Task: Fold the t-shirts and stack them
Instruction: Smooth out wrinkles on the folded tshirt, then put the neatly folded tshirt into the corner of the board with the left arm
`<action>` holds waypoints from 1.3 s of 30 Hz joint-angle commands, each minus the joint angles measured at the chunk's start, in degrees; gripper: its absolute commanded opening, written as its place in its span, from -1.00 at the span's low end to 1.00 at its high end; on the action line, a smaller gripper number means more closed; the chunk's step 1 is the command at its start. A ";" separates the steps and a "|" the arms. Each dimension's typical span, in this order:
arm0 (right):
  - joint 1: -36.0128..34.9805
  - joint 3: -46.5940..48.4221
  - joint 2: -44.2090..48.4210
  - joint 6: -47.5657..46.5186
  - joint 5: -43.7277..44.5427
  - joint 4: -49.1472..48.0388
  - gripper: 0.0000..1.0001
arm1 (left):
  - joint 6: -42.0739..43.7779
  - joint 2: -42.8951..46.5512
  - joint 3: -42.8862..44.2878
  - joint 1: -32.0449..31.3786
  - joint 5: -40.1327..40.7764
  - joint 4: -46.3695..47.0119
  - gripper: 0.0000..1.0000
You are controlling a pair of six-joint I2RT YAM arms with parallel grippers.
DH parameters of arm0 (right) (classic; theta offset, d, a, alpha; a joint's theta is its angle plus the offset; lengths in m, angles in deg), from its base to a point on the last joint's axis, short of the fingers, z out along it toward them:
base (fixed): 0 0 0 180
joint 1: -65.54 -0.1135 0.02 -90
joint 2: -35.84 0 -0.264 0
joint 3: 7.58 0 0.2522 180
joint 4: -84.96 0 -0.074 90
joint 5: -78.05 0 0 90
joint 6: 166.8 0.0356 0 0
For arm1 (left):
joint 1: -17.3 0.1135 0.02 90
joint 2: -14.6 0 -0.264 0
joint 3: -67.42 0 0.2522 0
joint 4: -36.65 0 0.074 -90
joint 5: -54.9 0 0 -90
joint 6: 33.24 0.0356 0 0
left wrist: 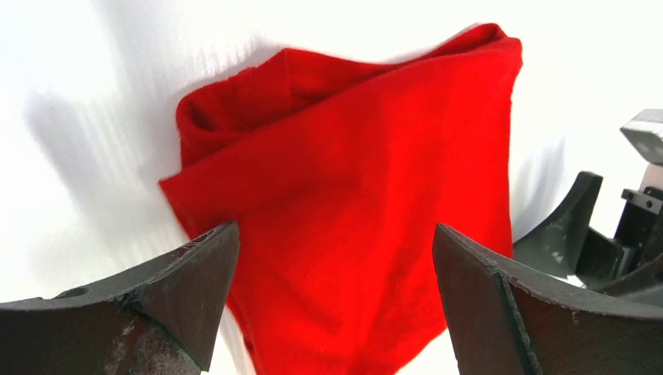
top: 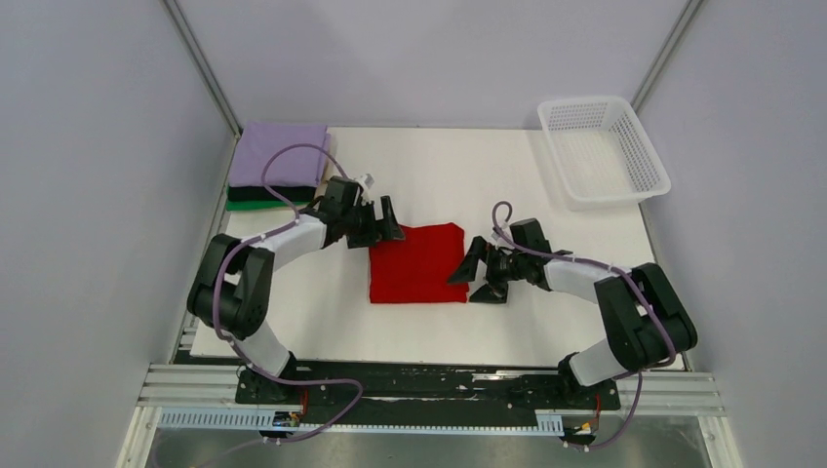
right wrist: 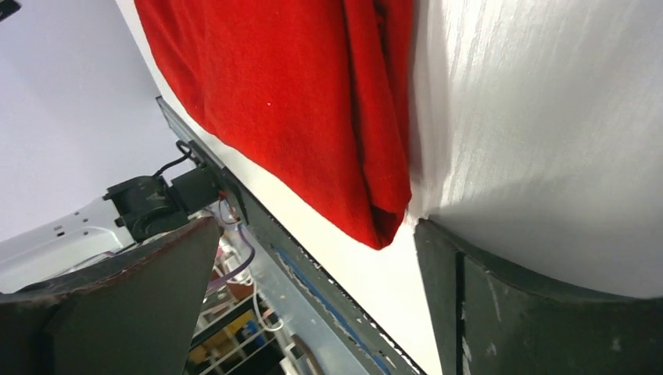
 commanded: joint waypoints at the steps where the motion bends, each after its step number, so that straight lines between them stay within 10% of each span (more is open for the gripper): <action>1: -0.03 2.62 8.16 -4.52 7.83 4.11 1.00 | 3.89 11.34 2.94 0.34 4.42 -8.24 1.00; 12: 0.14 1.36 36.37 -5.97 37.96 13.40 1.00 | 1.86 17.77 -2.05 0.34 15.88 -18.42 1.00; 27: 1.05 -0.91 44.70 -9.76 45.66 17.33 1.00 | 0.59 2.21 -2.36 -6.72 10.51 -15.99 0.73; 33: 1.29 -1.50 45.26 -11.59 47.39 17.71 1.00 | -2.20 -7.13 4.79 -10.92 17.29 -23.30 0.29; 39: 1.68 -1.88 45.77 -12.49 48.31 17.82 1.00 | -3.07 -17.15 15.59 -14.97 28.11 -32.37 -0.96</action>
